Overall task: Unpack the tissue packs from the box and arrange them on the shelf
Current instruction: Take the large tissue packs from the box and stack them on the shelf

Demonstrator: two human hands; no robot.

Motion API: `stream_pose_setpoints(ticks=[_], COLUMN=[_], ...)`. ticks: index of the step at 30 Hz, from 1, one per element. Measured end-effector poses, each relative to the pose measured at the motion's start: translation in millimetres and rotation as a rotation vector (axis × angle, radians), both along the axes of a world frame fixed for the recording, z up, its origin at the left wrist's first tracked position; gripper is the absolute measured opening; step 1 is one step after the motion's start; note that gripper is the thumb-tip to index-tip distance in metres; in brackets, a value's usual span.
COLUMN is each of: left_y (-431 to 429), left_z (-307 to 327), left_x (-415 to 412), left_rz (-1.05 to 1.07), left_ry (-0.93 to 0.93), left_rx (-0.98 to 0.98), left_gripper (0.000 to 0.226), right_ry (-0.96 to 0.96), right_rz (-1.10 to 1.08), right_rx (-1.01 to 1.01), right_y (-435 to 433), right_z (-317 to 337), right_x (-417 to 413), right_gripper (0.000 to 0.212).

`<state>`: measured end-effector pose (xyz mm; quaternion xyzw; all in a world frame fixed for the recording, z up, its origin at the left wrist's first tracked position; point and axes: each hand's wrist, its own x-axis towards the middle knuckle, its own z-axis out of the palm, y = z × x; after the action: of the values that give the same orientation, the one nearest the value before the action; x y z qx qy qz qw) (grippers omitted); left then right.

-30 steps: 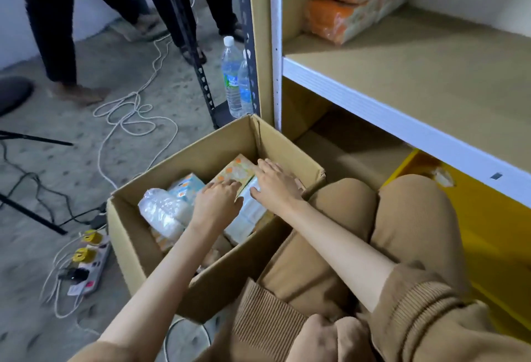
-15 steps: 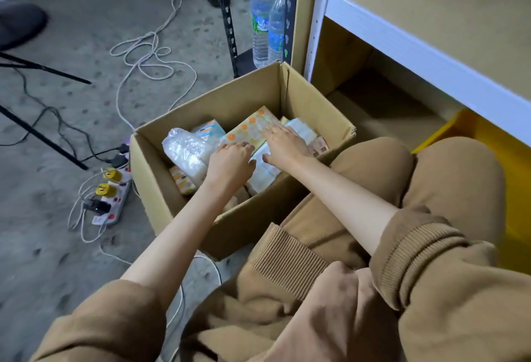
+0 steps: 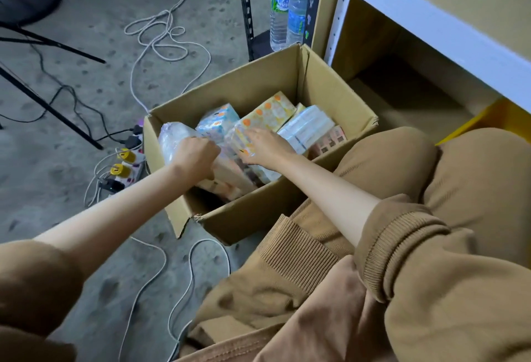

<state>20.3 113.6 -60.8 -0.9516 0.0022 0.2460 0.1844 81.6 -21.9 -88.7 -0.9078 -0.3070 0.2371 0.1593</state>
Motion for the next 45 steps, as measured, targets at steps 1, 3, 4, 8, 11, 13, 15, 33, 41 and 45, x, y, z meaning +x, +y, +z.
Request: stream_pose_setpoints(ticks=[1, 3, 4, 8, 11, 13, 15, 33, 41, 45], left_y=[4, 3, -1, -13, -11, -11, -14, 41, 12, -5], left_z=[-1, -4, -5, -18, -33, -33, -27, 132, 161, 178], left_x=[-5, -11, -11, 5, 12, 13, 14, 14, 24, 38], left_rz=[-0.028, -0.113, -0.142, -0.142, -0.1, -0.103, -0.125, 0.098, 0.038, 0.008], left_ry=[0.002, 0.005, 0.006, 0.124, 0.215, 0.234, 0.231, -0.131, -0.263, -0.369], left_rx=[0.013, 0.046, 0.055, 0.128, 0.221, 0.216, 0.162, 0.042, -0.014, -0.089], left_gripper=[0.029, 0.03, 0.033, 0.058, 0.067, 0.065, 0.05, 0.042, 0.04, 0.041], right_ry=[0.022, 0.074, 0.103, 0.178, 0.211, 0.219, 0.234, 0.185, 0.079, -0.036], right_rz=[0.011, 0.033, 0.033, 0.012, -0.005, -0.02, -0.039, -0.156, -0.163, -0.174], right_rx=[0.008, 0.033, 0.037, 0.037, 0.055, 0.069, 0.088, 0.558, 0.542, 0.502], right_y=[4, 11, 14, 21, 22, 25, 29, 43, 0, -29], right_z=[-2, -7, -10, -19, -26, -32, -40, 15, 64, 96], right_x=[-3, -9, -11, -17, -19, -20, -20, -12, 13, 38], right_gripper=[0.062, 0.058, 0.058, 0.059, 0.051, 0.044, 0.04, 0.046, 0.041, 0.029])
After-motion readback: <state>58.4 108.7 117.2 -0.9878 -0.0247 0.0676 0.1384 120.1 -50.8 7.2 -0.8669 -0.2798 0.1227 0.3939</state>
